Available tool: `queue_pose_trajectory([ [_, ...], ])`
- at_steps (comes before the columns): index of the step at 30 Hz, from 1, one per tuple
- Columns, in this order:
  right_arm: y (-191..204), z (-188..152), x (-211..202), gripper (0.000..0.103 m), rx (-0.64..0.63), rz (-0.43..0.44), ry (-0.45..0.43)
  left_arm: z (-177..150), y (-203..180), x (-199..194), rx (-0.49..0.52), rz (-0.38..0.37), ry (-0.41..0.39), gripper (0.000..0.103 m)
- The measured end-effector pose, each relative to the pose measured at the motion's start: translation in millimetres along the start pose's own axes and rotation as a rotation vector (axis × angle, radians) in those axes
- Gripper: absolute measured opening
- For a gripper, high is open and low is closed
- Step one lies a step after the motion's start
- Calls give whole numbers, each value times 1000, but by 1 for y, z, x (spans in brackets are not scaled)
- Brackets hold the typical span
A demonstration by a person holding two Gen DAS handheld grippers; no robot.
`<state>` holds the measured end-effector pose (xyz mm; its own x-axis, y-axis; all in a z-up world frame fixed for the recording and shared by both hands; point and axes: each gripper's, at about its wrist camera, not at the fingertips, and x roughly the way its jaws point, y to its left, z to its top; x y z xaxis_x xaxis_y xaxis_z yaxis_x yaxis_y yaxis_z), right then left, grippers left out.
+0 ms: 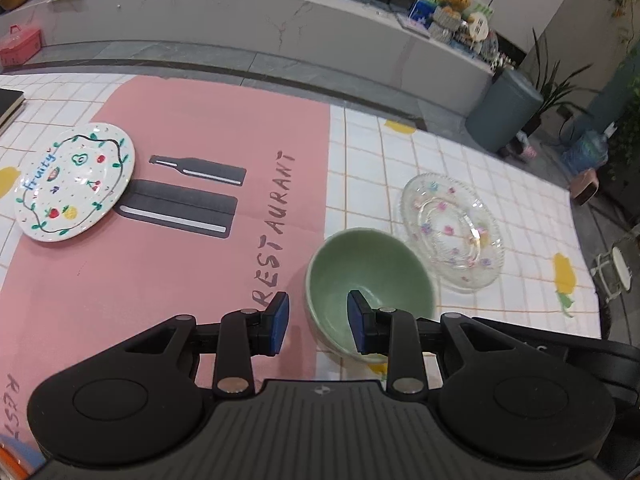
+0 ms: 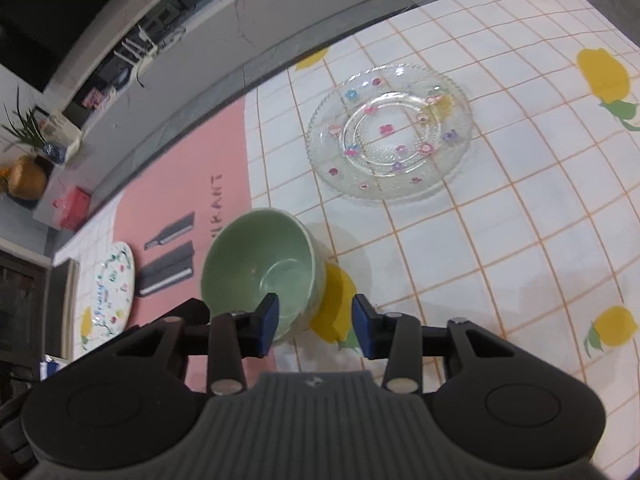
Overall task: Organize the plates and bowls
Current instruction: 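Close both grippers on the green bowl rim and lift it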
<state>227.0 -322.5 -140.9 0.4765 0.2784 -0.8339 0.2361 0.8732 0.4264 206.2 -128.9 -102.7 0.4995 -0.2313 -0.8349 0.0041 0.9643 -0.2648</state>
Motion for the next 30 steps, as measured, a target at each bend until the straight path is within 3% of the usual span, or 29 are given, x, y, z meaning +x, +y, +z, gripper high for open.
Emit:
queue_pose_trajectory([
  [7,4,5,18,30,-16,-32,32,7,0,22,12,24,43,35],
  [11,1,6,21,20,-6,-17,34,8,-2,31,21,35,57,35],
  [13,2,6,21,15,-5,-5,34,9,-2,34,11,33,65,31],
  [22,2,8,28,14,15,-12,42,12,-5,44,33,75,74,8],
  [30,2,3,23,10,23,-51,35,8,-10,38,52,76,87,7],
])
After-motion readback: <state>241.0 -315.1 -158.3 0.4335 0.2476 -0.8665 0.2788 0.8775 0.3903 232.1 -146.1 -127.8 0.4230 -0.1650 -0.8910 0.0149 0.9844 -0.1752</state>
